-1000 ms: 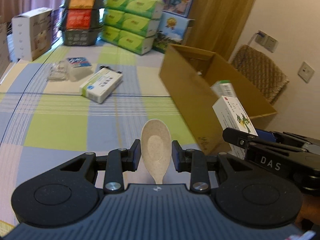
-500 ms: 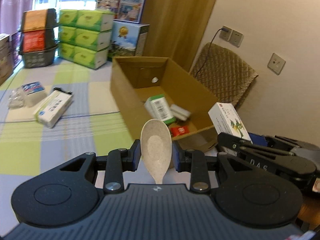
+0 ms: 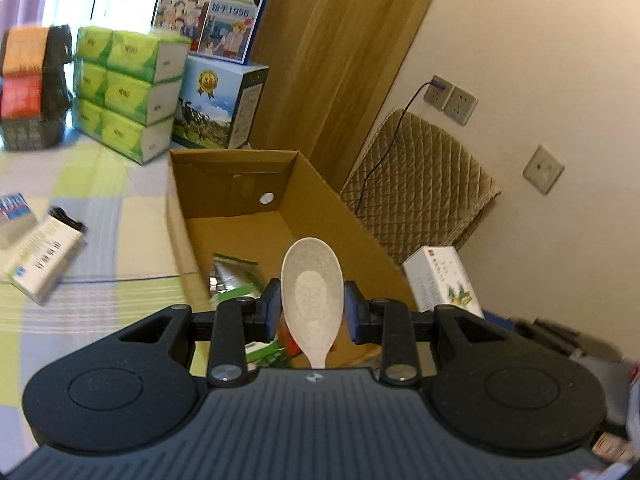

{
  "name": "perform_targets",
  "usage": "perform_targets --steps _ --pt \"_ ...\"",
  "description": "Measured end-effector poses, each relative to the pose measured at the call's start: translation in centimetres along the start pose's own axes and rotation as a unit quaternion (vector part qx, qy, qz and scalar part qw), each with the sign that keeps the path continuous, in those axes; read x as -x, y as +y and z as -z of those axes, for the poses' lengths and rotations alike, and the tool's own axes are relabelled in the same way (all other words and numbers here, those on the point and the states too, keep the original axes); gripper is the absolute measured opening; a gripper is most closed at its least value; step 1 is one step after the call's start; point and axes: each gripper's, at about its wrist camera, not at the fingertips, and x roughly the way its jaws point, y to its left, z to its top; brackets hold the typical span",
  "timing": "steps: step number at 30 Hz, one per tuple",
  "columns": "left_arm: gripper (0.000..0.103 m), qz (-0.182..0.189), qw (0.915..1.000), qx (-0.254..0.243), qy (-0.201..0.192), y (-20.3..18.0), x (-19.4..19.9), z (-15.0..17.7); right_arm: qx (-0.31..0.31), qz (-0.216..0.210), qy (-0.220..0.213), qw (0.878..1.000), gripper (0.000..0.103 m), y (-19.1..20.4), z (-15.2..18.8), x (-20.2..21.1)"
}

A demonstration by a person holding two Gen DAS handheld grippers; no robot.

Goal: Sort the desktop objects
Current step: 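Carry the spoon and parrot box with both tools over the cardboard box, then open both tools to drop the spoon and parrot box into the box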

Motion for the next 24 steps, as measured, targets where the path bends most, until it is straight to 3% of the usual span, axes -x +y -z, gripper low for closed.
perform_targets --steps 12,24 --pt "0.027 -0.008 0.9989 0.046 -0.011 0.6 -4.1 -4.4 -0.003 -0.001 0.014 1.0 0.036 -2.4 -3.1 -4.4" --pt "0.03 -0.038 0.9975 0.059 -0.006 2.2 -7.3 -5.2 0.009 -0.004 0.027 1.0 0.036 -2.2 -4.3 -8.4"
